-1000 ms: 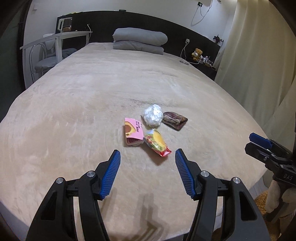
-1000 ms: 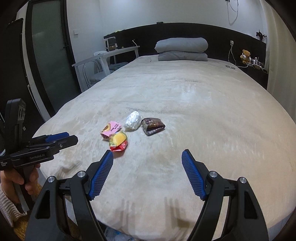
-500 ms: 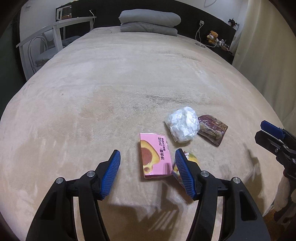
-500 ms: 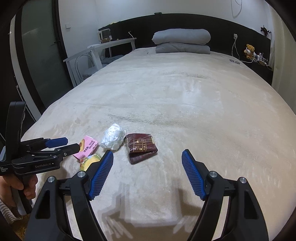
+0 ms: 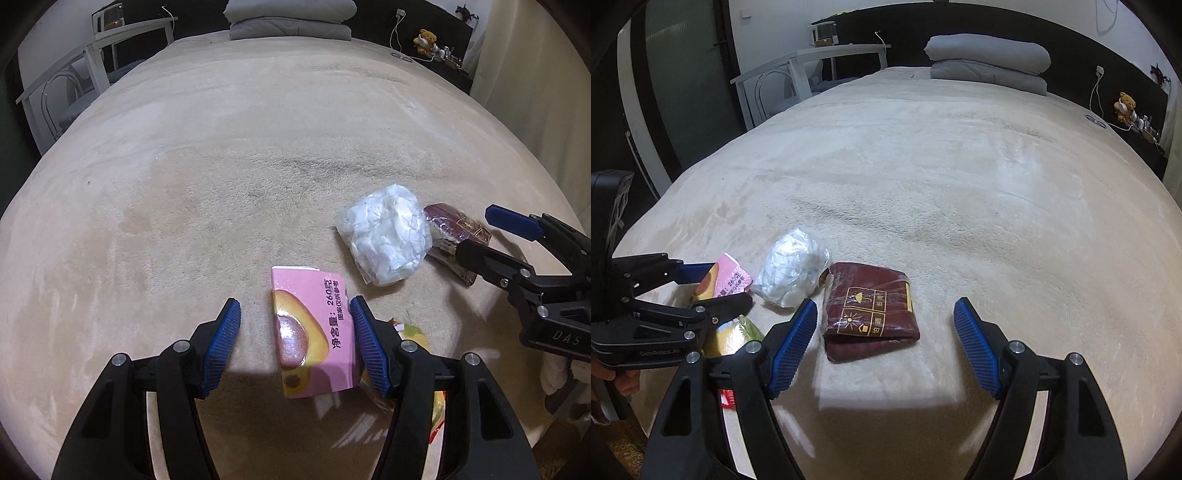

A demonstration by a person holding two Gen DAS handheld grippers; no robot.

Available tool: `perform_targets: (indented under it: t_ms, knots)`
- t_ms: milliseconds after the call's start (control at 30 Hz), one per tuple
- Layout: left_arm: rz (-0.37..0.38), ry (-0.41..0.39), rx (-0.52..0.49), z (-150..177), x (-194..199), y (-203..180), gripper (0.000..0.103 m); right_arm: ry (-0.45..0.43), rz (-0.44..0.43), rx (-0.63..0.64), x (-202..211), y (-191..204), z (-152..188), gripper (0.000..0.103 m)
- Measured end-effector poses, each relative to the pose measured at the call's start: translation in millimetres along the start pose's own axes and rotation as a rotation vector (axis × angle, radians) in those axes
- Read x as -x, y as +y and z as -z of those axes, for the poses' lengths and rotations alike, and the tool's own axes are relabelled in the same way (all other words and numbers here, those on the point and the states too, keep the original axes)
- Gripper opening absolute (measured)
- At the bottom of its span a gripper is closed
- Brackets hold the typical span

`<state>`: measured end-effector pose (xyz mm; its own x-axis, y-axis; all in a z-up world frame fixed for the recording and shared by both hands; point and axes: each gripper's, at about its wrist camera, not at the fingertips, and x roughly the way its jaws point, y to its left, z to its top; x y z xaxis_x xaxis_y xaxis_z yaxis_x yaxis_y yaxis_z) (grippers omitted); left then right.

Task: Collect trash
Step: 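Grasp the pink juice box with the left tool while the right grasps the maroon packet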

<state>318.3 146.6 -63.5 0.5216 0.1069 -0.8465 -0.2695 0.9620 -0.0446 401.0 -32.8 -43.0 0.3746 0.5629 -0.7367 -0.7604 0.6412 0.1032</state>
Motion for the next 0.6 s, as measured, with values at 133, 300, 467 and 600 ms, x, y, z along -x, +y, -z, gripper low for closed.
perform_targets:
  t_ms: [133, 300, 467, 600]
  knots:
    - [-0.004, -0.001, -0.014, 0, -1, -2, 0.047, 0.009, -0.007, 0.019, -8, 2, 1, 0.076]
    - [0.002, -0.017, -0.023, 1, 2, 0, 0.039, 0.004, -0.009, 0.052, -8, 10, 1, 0.064]
    - [-0.001, -0.047, -0.021, -1, 9, 2, 0.038, -0.007, -0.014, 0.076, -4, 15, 0, 0.056]
    - [-0.003, -0.056, -0.01, -1, 13, 4, 0.038, -0.029, -0.004, 0.067, 5, 12, 1, 0.056]
